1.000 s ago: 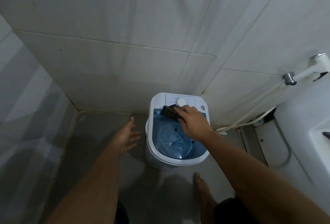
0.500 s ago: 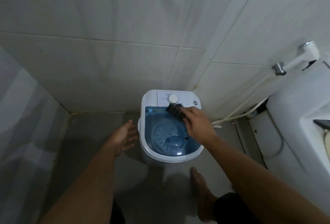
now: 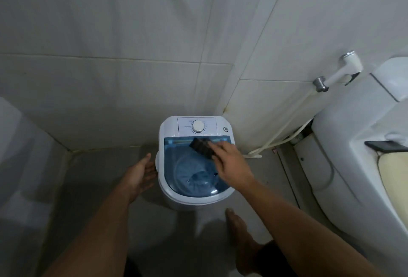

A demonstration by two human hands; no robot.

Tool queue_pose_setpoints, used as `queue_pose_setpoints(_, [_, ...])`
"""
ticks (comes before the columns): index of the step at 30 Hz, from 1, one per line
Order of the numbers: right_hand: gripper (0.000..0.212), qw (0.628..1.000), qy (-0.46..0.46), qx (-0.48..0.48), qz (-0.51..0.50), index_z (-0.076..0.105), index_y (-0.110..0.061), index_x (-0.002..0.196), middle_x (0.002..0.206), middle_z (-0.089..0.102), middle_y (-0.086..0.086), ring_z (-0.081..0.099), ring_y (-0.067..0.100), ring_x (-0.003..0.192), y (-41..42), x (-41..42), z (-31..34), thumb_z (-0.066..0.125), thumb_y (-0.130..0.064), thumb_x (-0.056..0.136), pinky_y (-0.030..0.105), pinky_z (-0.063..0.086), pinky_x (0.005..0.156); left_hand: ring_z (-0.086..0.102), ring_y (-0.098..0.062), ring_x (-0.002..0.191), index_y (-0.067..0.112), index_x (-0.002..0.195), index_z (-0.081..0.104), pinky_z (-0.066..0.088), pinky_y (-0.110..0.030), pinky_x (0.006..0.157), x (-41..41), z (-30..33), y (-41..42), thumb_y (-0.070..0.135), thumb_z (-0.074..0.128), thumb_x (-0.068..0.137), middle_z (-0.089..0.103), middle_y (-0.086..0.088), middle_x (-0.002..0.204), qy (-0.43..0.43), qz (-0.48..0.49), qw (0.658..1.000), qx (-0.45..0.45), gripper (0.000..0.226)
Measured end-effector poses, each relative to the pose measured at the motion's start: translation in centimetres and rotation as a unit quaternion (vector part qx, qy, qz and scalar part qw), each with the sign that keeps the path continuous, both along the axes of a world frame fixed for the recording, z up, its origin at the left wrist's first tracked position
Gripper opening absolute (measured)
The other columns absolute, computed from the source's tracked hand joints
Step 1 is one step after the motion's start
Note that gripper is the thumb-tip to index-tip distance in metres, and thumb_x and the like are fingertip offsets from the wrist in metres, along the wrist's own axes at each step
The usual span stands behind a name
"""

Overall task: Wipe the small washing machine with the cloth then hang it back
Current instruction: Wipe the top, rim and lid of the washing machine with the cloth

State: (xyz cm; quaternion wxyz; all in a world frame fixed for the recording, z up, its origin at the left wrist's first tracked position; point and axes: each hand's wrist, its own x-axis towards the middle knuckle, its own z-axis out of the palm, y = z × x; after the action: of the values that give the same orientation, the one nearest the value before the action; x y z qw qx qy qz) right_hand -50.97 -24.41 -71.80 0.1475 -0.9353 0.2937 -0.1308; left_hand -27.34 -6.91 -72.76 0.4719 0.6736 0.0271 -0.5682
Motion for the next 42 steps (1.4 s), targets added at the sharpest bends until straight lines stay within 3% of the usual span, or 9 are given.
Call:
queue_pose_setpoints(5, [0.047,0.972,0.03,0.023,-0.23,0.055,-0.016,0.141,0.124,0.057,0.012,0.053,0.035,0.104,0.1,-2.3,-2.0,0.055,-0.018,0.095,0.053,0.051,0.089,0.06,-0.021,0.114,0.02,0.111,0.065,0.043,-0.044,0.106,0.0,0.3,0.2,0.056,0.05,0.094,0.068,-0.002,0.114,0.005,-0.011,1.0,0.0,0.043])
queue_pose_setpoints(8, [0.048,0.983,0.024,0.006,-0.182,0.054,-0.022,0.142,0.128,0.056,0.006,0.051,0.029,0.105,4.9,-1.8,-3.2,0.055,-0.022,0.094,0.048,0.051,0.087,0.061,-0.021,0.111,0.019,0.105,0.066,0.044,-0.043,0.103,0.0,0.5,0.1,0.055,0.05,0.094,0.069,0.0,0.11,0.009,-0.009,1.0,0.004,0.041])
queue_pose_setpoints(12, [0.047,0.999,0.026,-0.015,0.009,0.052,-0.021,0.14,0.127,0.056,0.004,0.054,0.027,0.1,7.2,-2.5,-2.8,0.052,-0.027,0.094,0.043,0.053,0.082,0.06,-0.021,0.113,0.021,0.098,0.067,0.044,-0.043,0.103,-0.2,0.6,0.1,0.056,0.05,0.094,0.069,0.0,0.11,0.008,-0.011,1.0,0.003,0.038])
queue_pose_setpoints(19, [0.047,0.966,-0.004,0.045,-0.256,0.056,-0.02,0.141,0.124,0.054,0.007,0.05,0.026,0.107,4.1,-5.2,-3.1,0.057,-0.023,0.095,0.048,0.053,0.089,0.061,-0.022,0.116,0.022,0.099,0.068,0.044,-0.041,0.101,-0.2,0.6,0.1,0.056,0.052,0.093,0.069,-0.003,0.116,0.002,-0.007,1.0,0.004,0.038])
queue_pose_setpoints(24, [0.05,0.984,-0.003,0.012,-0.178,0.056,-0.02,0.139,0.124,0.055,0.008,0.054,0.029,0.101,10.6,-2.5,-4.1,0.06,-0.021,0.089,0.046,0.054,0.083,0.061,-0.02,0.114,0.023,0.101,0.068,0.045,-0.039,0.096,-0.1,0.8,0.2,0.057,0.051,0.093,0.07,-0.001,0.114,0.005,-0.011,1.0,0.006,0.039])
queue_pose_setpoints(30, [0.05,0.998,-0.004,0.058,0.022,0.049,-0.021,0.145,0.13,0.052,0.007,0.052,0.031,0.109,11.0,2.4,-1.9,0.053,-0.025,0.095,0.044,0.049,0.091,0.062,-0.021,0.112,0.022,0.102,0.069,0.043,-0.042,0.106,-0.2,0.7,0.3,0.058,0.052,0.092,0.07,-0.002,0.113,0.0,-0.018,1.0,0.007,0.042])
queue_pose_setpoints(34, [0.048,0.983,-0.059,0.086,-0.152,0.055,-0.021,0.142,0.126,0.055,0.006,0.054,0.029,0.107,6.3,-0.5,-1.8,0.056,-0.023,0.094,0.043,0.05,0.094,0.06,-0.02,0.113,0.021,0.104,0.067,0.042,-0.042,0.106,-0.3,1.1,0.2,0.056,0.05,0.094,0.069,-0.001,0.112,0.002,-0.023,1.0,0.003,0.04])
queue_pose_setpoints(36, [0.046,0.969,-0.016,0.081,-0.234,0.056,-0.023,0.141,0.129,0.054,0.005,0.051,0.026,0.109,5.4,-3.1,-2.4,0.056,-0.023,0.095,0.047,0.051,0.093,0.059,-0.019,0.113,0.023,0.102,0.066,0.042,-0.042,0.106,-0.3,1.1,0.2,0.056,0.049,0.094,0.068,0.001,0.111,0.004,-0.024,1.0,0.001,0.038])
queue_pose_setpoints(42, [0.048,0.987,0.032,0.011,-0.16,0.058,-0.021,0.136,0.122,0.057,0.007,0.054,0.028,0.1,11.6,-2.8,-3.7,0.062,-0.017,0.088,0.046,0.055,0.081,0.059,-0.019,0.111,0.025,0.096,0.066,0.041,-0.044,0.108,-0.2,1.2,0.3,0.056,0.049,0.094,0.068,0.001,0.11,0.009,-0.013,1.0,-0.001,0.036])
